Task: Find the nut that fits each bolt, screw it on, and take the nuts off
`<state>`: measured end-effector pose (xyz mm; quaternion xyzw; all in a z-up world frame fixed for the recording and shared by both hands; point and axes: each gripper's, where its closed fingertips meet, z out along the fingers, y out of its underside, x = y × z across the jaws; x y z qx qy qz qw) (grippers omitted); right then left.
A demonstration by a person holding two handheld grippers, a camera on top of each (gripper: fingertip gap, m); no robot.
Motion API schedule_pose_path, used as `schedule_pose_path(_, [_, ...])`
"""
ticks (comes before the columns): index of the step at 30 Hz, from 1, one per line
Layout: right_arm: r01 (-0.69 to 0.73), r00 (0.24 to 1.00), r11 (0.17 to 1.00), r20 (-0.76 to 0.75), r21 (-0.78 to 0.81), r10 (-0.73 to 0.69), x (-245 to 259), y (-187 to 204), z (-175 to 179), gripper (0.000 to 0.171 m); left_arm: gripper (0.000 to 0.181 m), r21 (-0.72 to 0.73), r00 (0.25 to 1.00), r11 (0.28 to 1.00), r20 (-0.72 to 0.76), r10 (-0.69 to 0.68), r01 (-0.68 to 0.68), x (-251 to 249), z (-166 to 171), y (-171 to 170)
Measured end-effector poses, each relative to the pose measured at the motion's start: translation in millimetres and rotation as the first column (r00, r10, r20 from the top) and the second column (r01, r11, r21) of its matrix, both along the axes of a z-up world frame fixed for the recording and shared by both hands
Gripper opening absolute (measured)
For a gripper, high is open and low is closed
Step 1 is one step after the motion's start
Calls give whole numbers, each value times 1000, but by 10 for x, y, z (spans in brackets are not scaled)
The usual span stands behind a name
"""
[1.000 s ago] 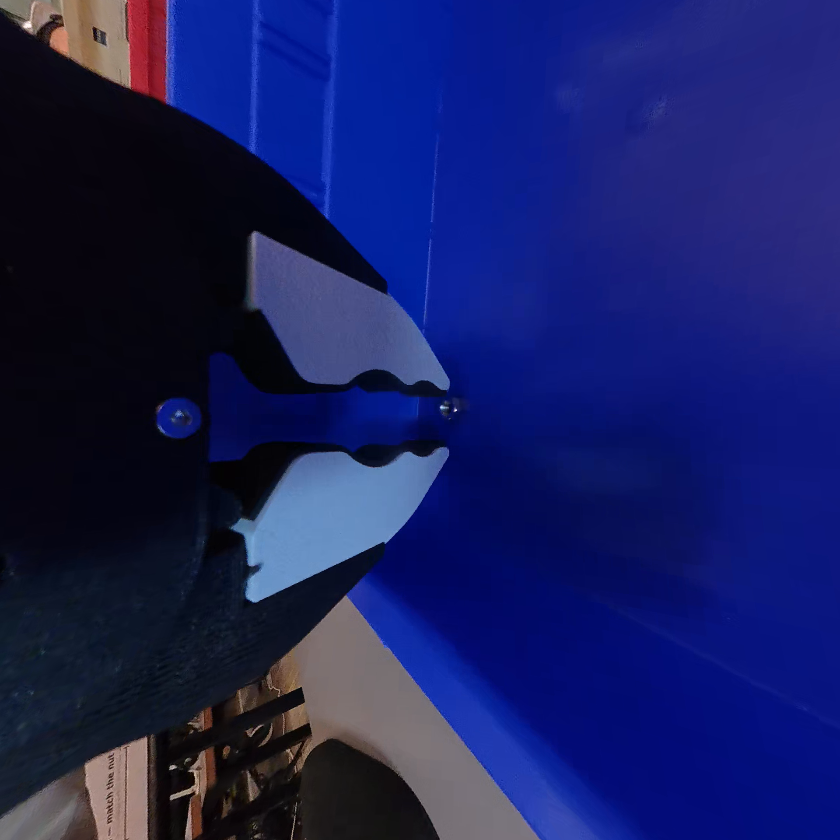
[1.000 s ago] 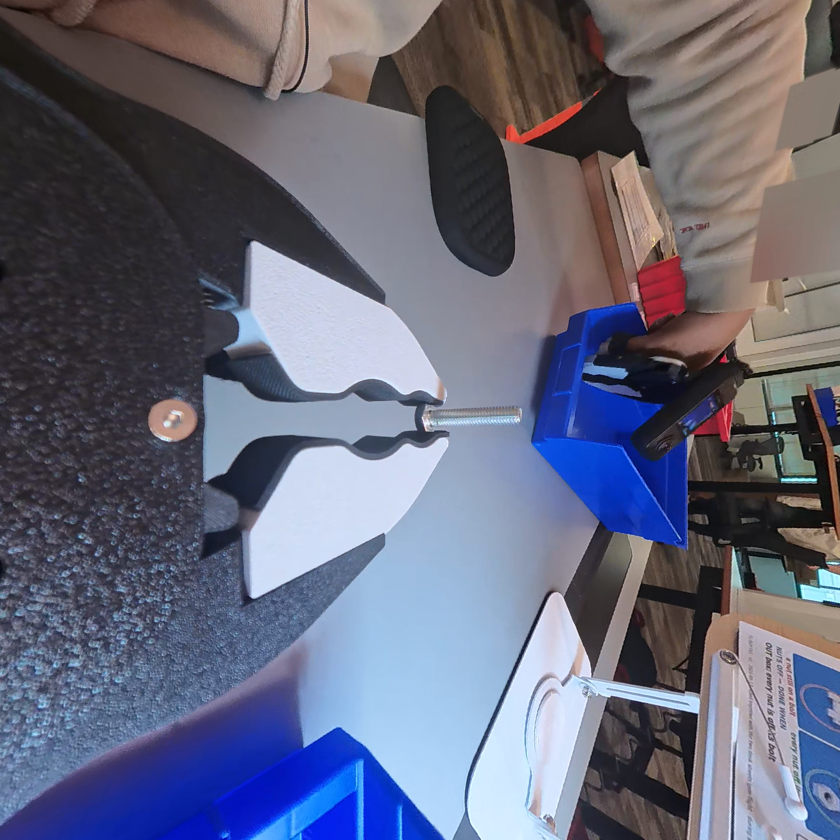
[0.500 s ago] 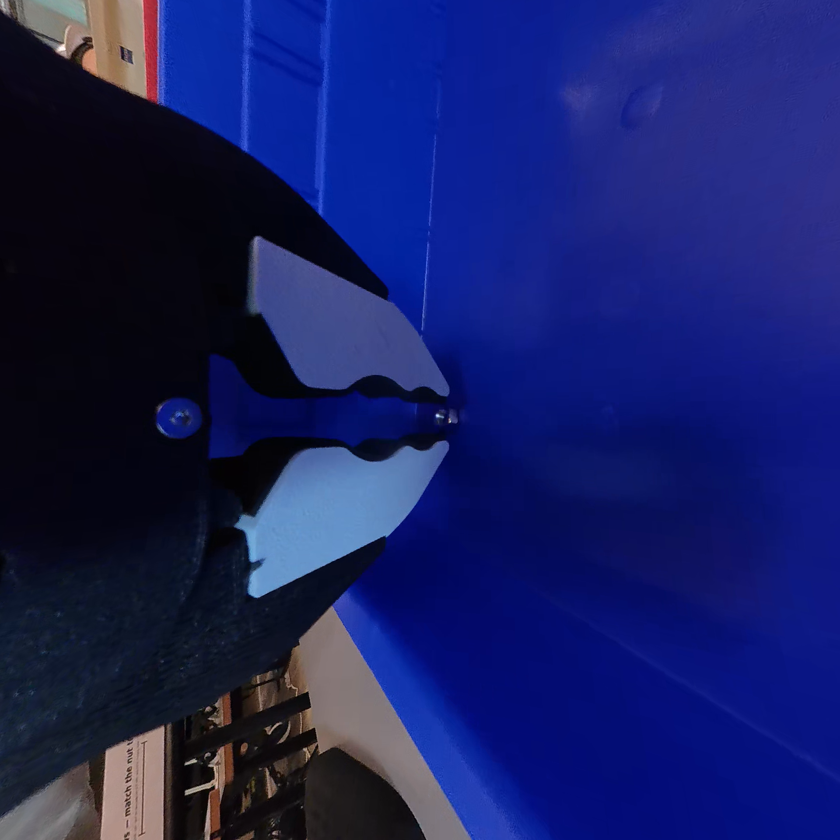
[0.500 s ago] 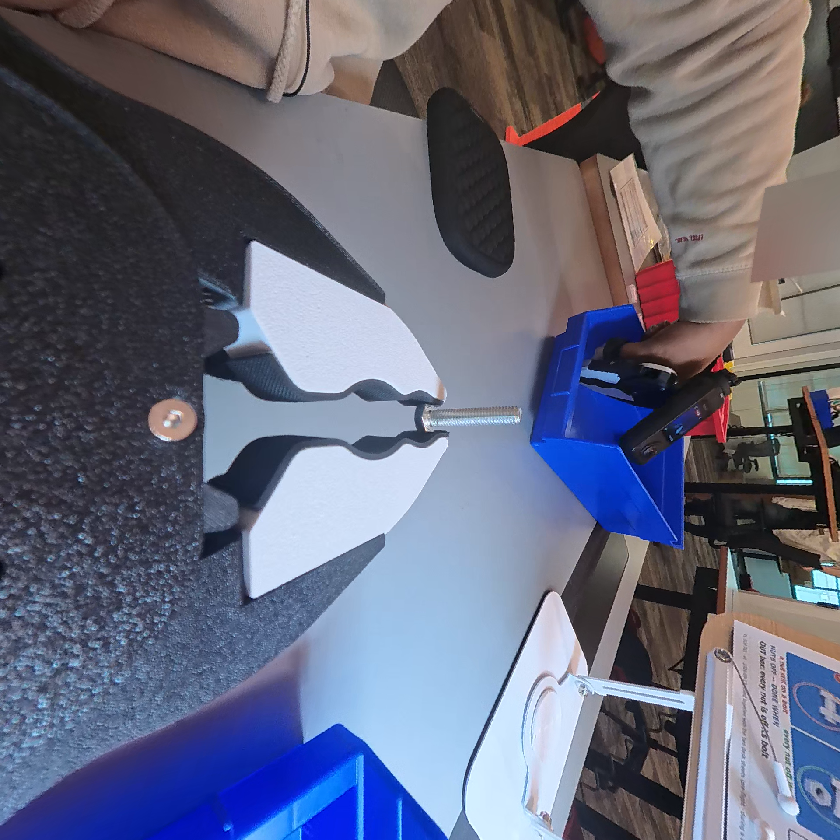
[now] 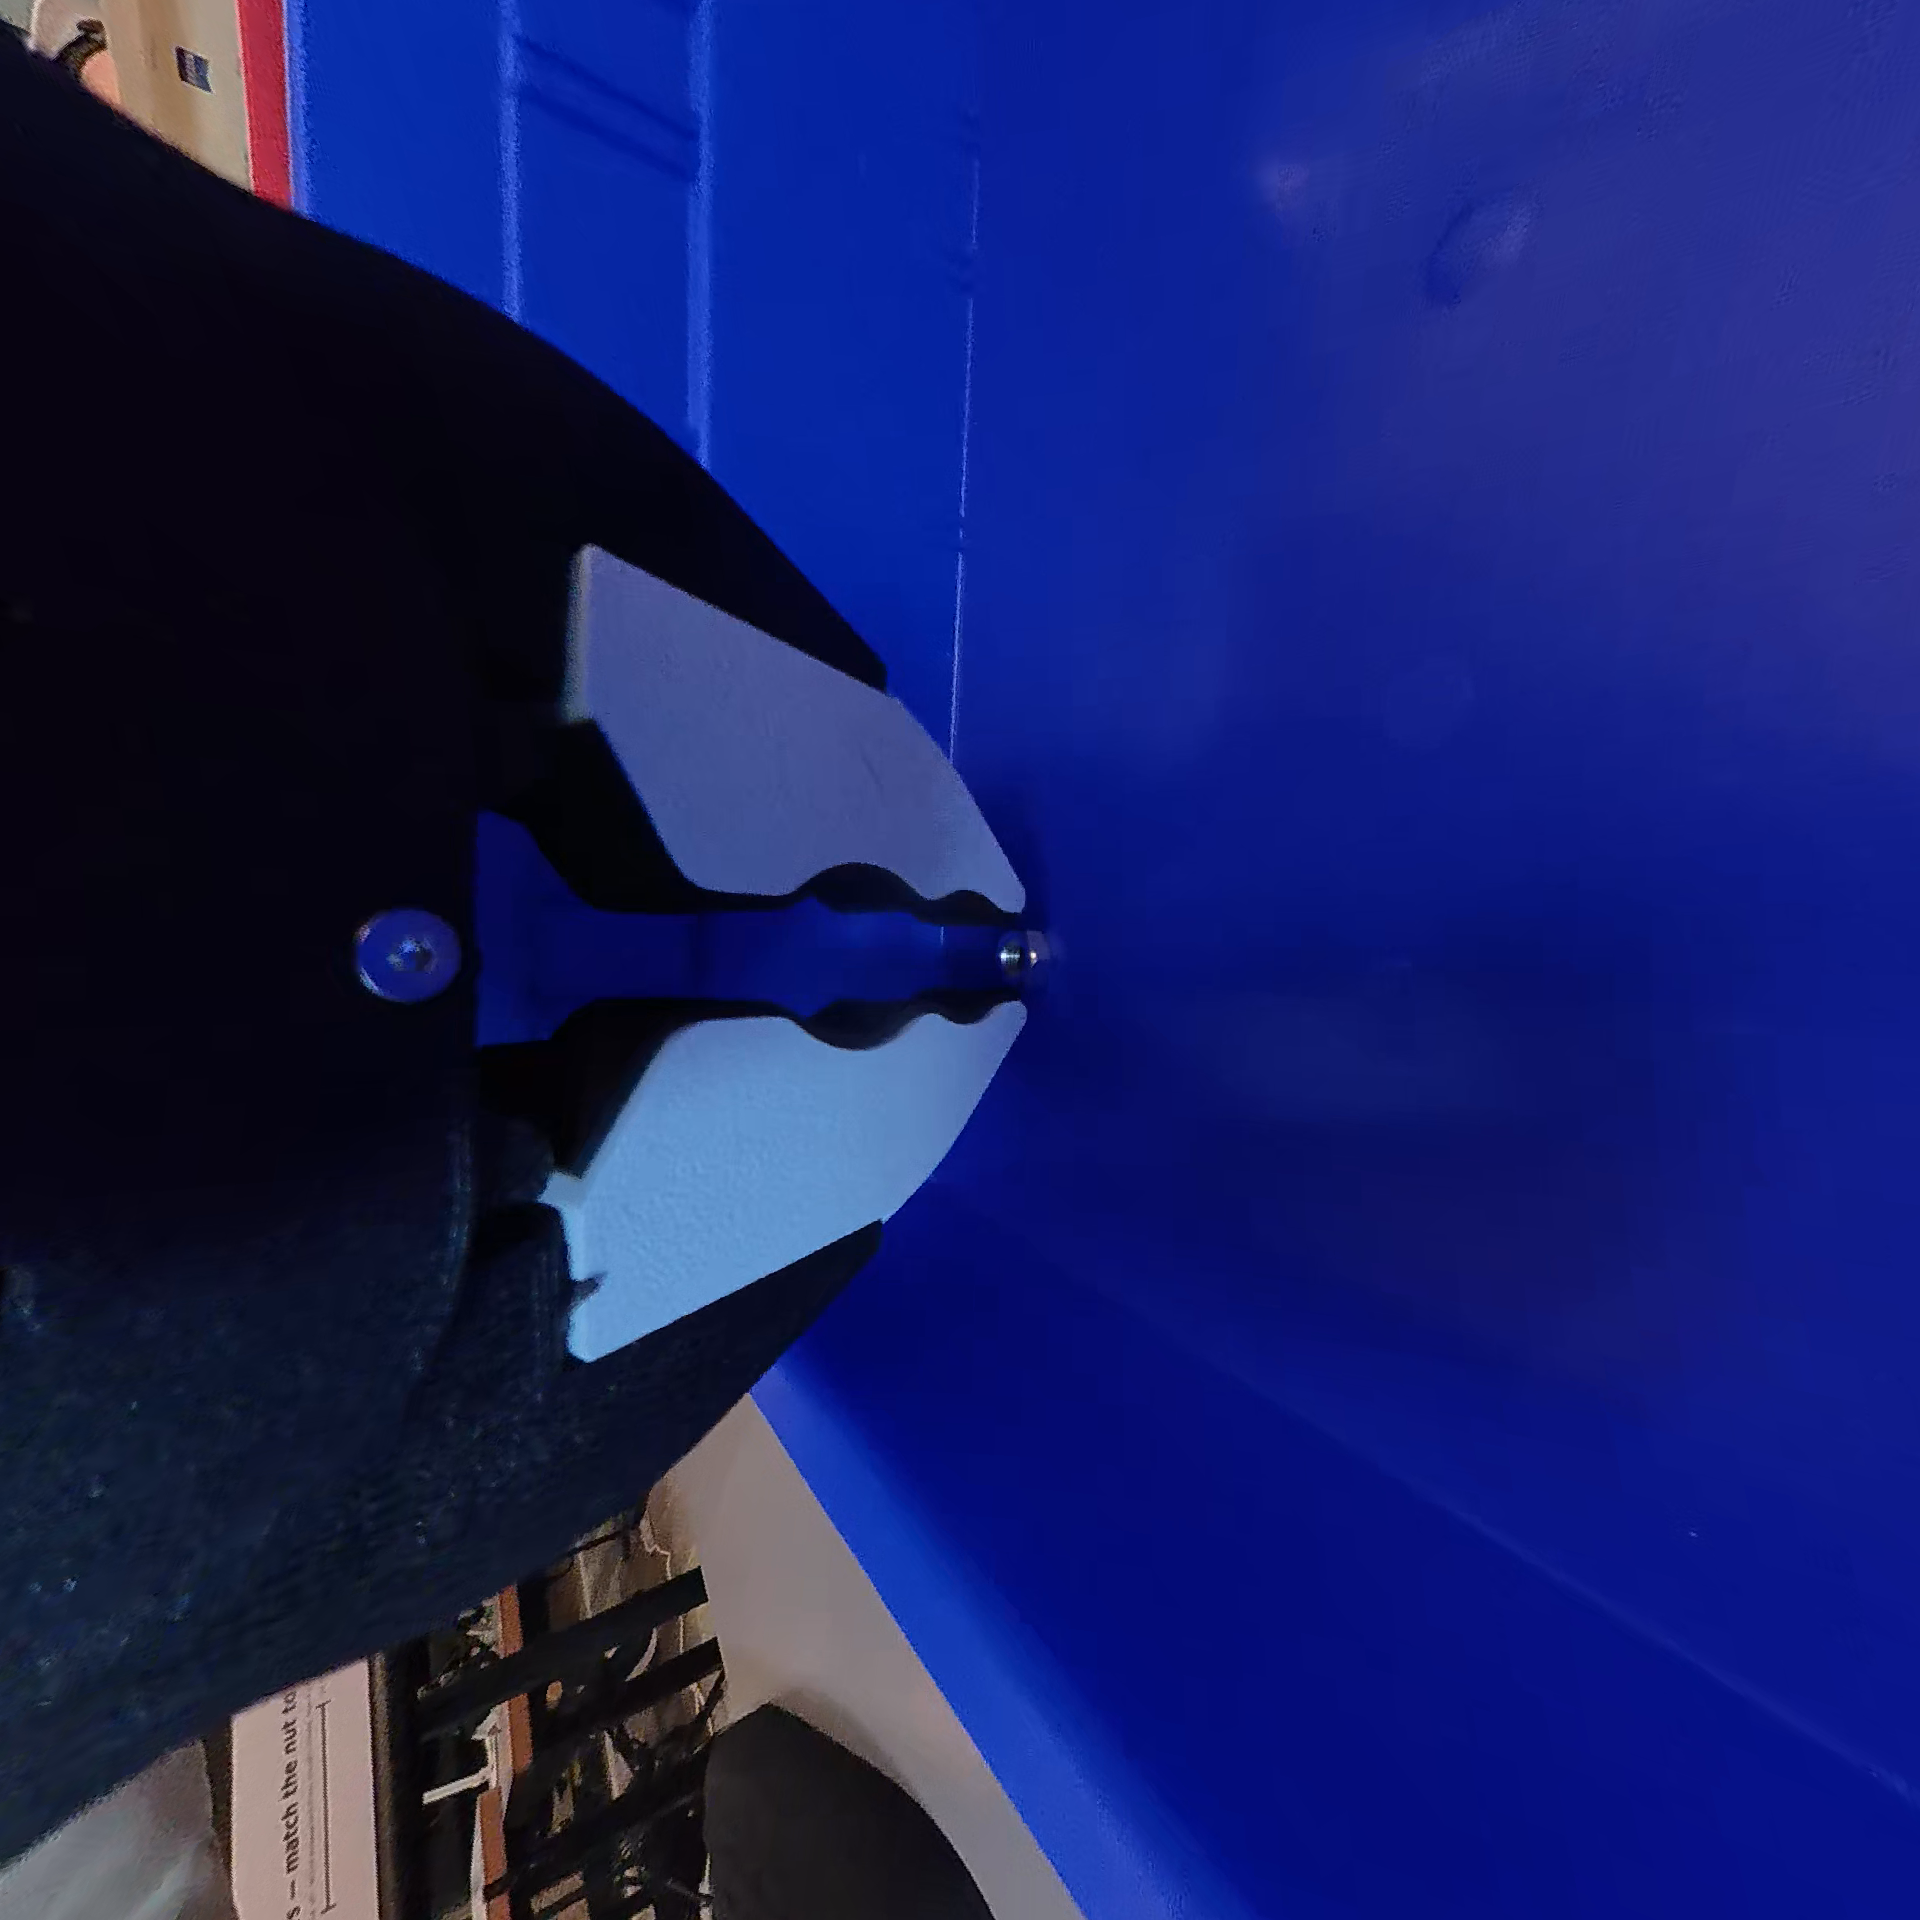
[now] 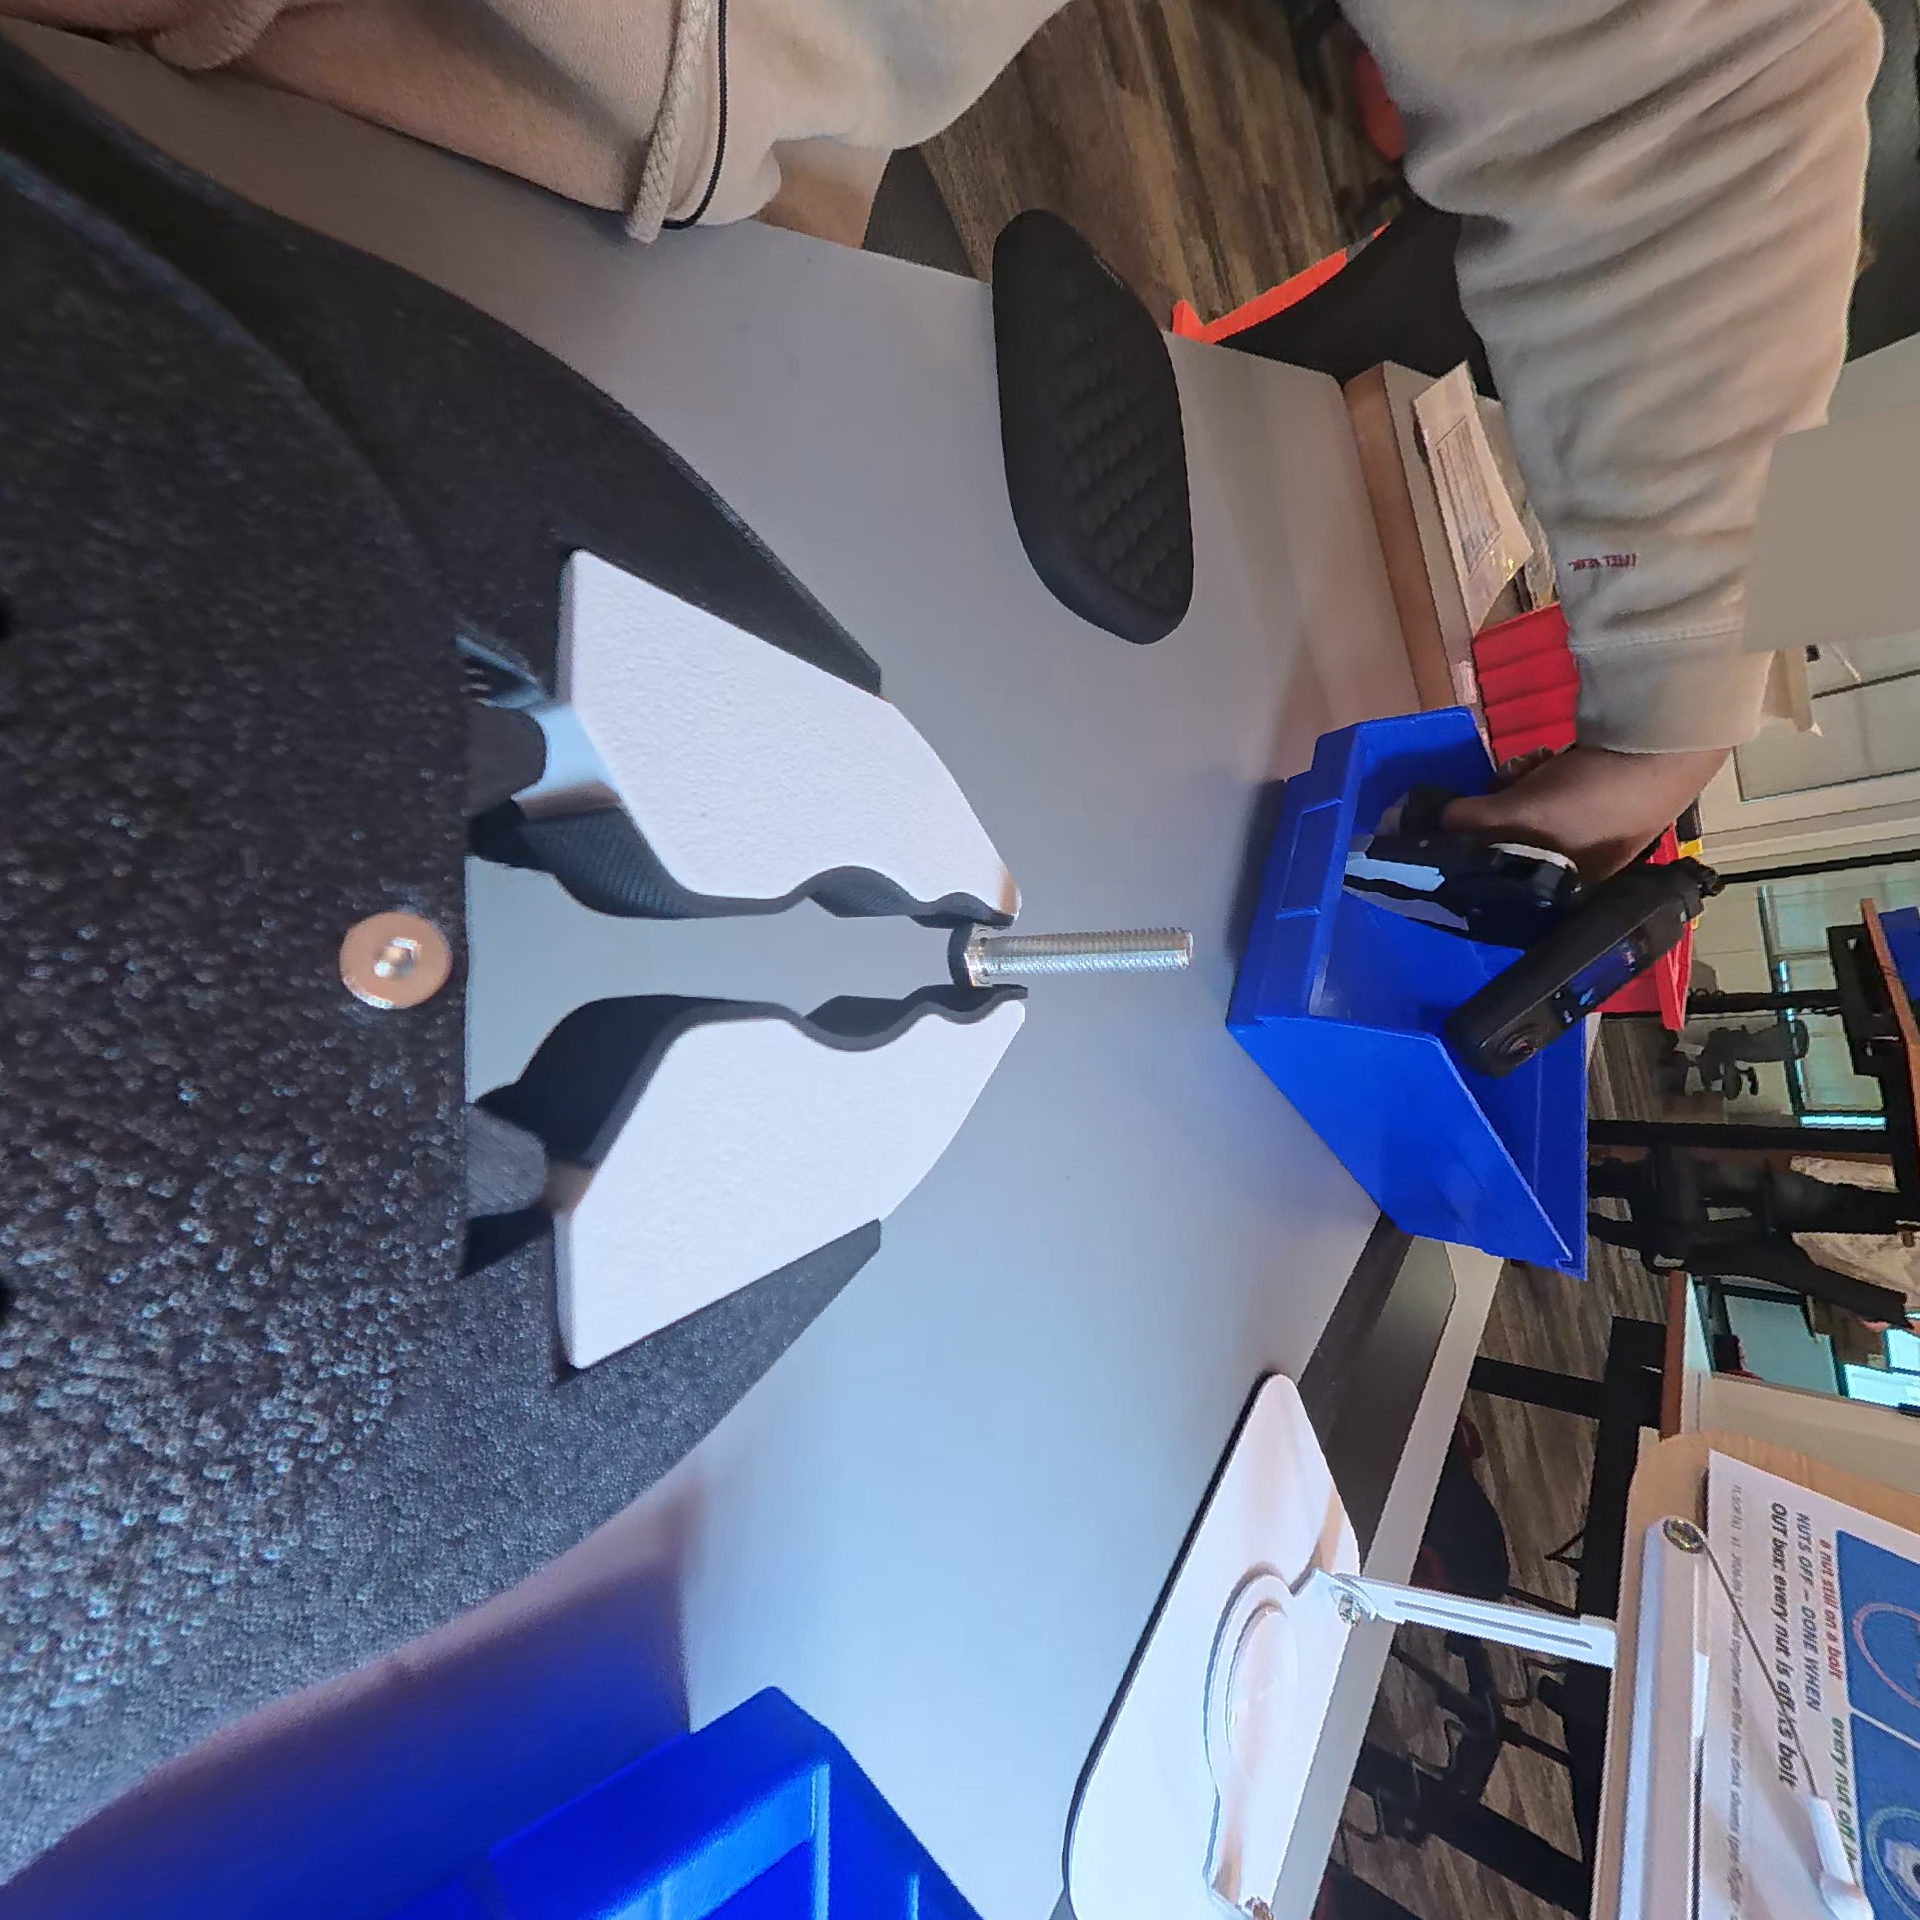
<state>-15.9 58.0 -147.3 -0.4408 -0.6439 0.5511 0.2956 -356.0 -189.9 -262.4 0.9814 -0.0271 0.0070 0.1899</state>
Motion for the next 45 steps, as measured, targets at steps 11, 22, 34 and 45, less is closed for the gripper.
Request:
schedule_pose_path(11, [-11, 1000, 1000, 0, 24, 11, -11, -49, -43, 10, 10, 388, 993, 916, 24, -118, 99, 405, 514, 511])
schedule_pose_path(22, [-141, 989, 990, 37, 27, 140, -102, -762, -246, 10, 10, 458, 762, 719, 126, -635, 524, 2476, 1177, 1202])
schedule_pose_path(34, [-154, 987, 986, 41, -57, 156, -78, -867, -242, 10, 10, 357, 563, 570, 135, -815, 740, 3361, 1307, 1737])
schedule_pose_path(45, [-144, 990, 987, -21, -68, 143, -41, -785, -128, 10, 10, 328, 533, 548, 144, -834, 769, 3467, 1361, 1829])
